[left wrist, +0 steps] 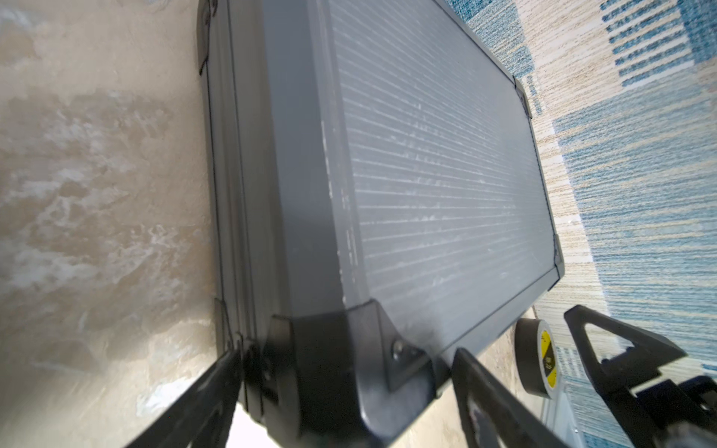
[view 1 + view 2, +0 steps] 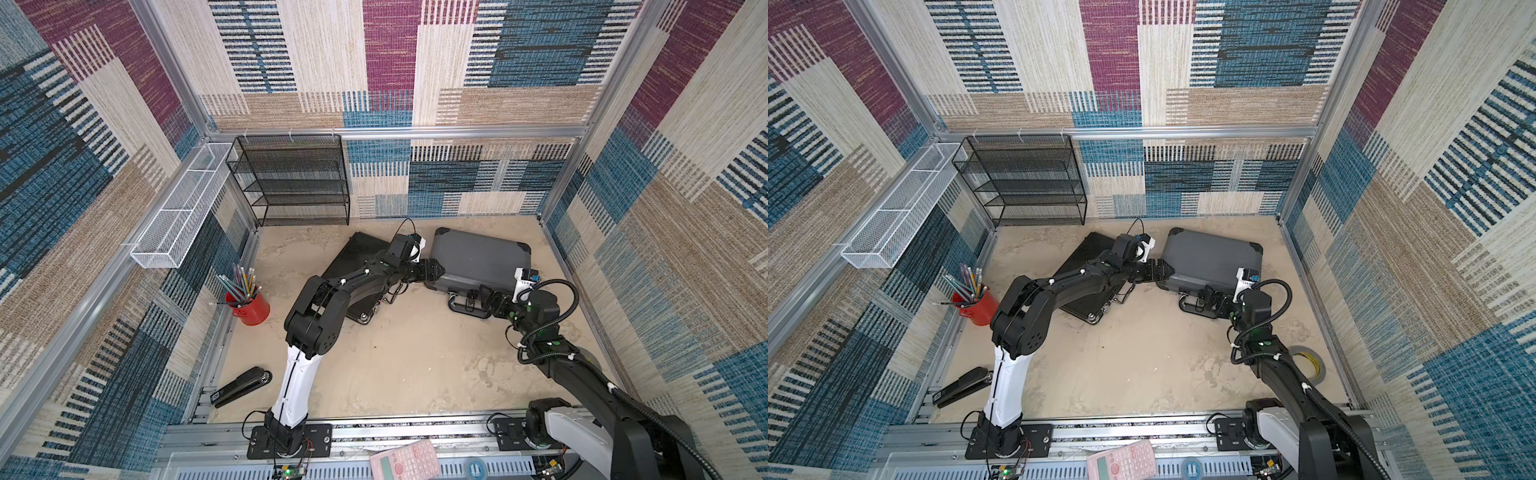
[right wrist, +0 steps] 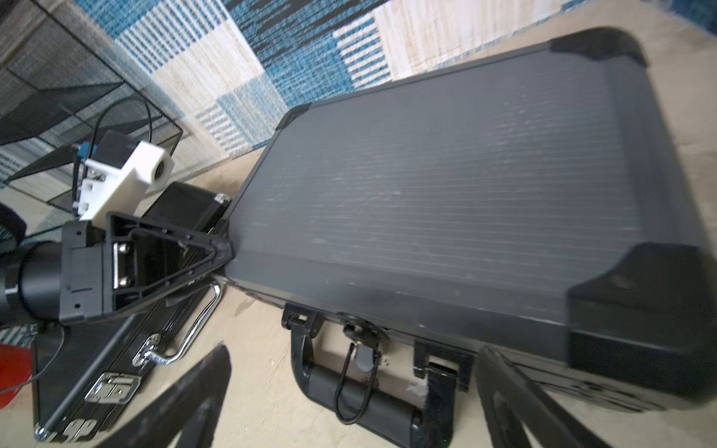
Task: Open the poker set cases
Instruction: Open the case lid on the poker set case.
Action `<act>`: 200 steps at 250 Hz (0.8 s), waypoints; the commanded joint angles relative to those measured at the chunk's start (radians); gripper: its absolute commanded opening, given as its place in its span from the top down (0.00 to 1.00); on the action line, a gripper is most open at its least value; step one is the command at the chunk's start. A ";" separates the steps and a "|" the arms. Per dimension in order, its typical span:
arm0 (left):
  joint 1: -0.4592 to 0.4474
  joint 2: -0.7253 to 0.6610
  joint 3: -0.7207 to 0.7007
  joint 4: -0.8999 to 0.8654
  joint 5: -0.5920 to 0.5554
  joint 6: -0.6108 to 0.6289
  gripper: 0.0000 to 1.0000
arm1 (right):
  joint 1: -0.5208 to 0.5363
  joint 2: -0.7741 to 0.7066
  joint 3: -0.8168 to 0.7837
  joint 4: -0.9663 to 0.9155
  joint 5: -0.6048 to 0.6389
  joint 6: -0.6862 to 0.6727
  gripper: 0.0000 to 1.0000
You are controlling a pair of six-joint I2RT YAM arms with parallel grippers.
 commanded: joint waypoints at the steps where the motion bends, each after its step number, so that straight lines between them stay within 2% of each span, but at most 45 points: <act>1: -0.001 -0.001 -0.024 -0.043 0.036 -0.029 0.14 | -0.044 -0.049 -0.014 -0.025 -0.004 0.018 0.01; 90: 0.003 -0.014 -0.062 0.070 0.063 -0.064 0.13 | -0.194 -0.094 -0.023 -0.051 -0.069 0.037 0.01; 200: 0.004 -0.022 -0.075 0.174 0.103 -0.080 0.10 | -0.389 -0.062 -0.029 -0.063 -0.185 0.076 0.01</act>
